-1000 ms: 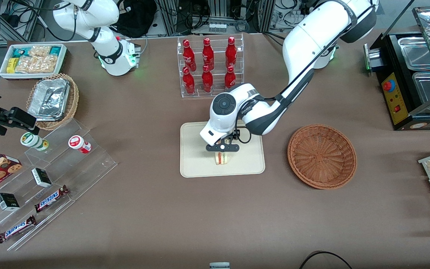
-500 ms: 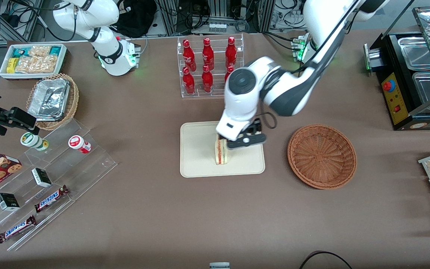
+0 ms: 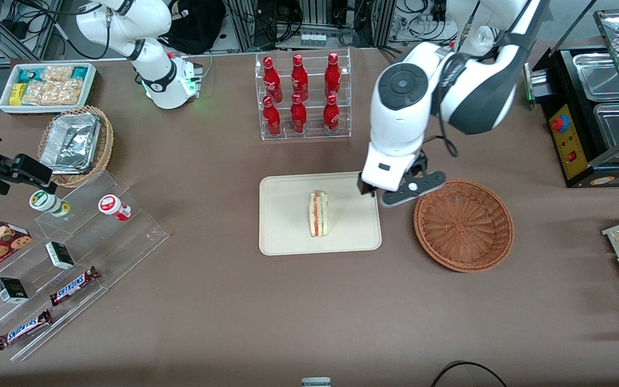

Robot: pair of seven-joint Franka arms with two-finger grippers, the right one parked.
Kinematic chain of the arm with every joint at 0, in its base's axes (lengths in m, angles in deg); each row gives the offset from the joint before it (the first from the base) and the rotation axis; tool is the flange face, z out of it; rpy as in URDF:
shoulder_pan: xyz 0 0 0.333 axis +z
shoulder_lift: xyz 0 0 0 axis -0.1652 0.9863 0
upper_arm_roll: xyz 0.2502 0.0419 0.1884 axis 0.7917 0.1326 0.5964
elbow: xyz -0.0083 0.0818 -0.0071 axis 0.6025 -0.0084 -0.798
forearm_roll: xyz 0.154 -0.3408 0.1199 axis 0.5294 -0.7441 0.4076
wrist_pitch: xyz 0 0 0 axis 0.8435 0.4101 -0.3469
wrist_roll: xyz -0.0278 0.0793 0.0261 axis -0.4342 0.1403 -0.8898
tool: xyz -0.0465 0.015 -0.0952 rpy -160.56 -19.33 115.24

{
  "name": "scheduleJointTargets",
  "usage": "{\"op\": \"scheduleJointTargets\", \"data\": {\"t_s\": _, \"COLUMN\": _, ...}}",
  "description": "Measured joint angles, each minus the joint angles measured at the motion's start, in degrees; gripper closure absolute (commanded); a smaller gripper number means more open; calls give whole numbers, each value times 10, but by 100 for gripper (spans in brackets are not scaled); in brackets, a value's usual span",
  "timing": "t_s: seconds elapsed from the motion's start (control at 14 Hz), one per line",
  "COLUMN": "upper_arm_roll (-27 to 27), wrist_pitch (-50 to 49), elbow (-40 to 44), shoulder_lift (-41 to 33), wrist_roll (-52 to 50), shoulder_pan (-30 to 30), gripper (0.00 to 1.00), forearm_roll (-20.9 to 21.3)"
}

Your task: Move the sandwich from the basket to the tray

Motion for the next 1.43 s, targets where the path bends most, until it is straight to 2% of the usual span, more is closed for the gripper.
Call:
{"op": "scheduleJointTargets", "data": {"t_s": 0.21, "upper_arm_roll": 59, "wrist_pitch": -42, "elbow": 0, "shoulder_lift": -29, "wrist_roll": 84, "shoulder_pan": 1, "gripper": 0, "forearm_roll": -42}}
{"op": "scheduleJointTargets", "data": {"t_s": 0.57, "upper_arm_roll": 155, "wrist_pitch": -128, "elbow": 0, "shoulder_lift": -82, "wrist_roll": 226, "shoulder_pan": 1, "gripper": 0, "forearm_roll": -70}}
{"op": "scheduleJointTargets", "data": {"t_s": 1.0, "upper_arm_roll": 242, "wrist_pitch": -167, "elbow": -1, "shoulder_lift": -108, "wrist_roll": 348, "shoulder_pan": 1, "gripper": 0, "forearm_roll": -74}}
{"op": "scheduleJointTargets", "data": {"t_s": 1.43, "upper_arm_roll": 283, "wrist_pitch": -192, "elbow": -1, "shoulder_lift": -125, "wrist_roll": 434, "shoulder_pan": 11, "gripper": 0, "forearm_roll": -74}}
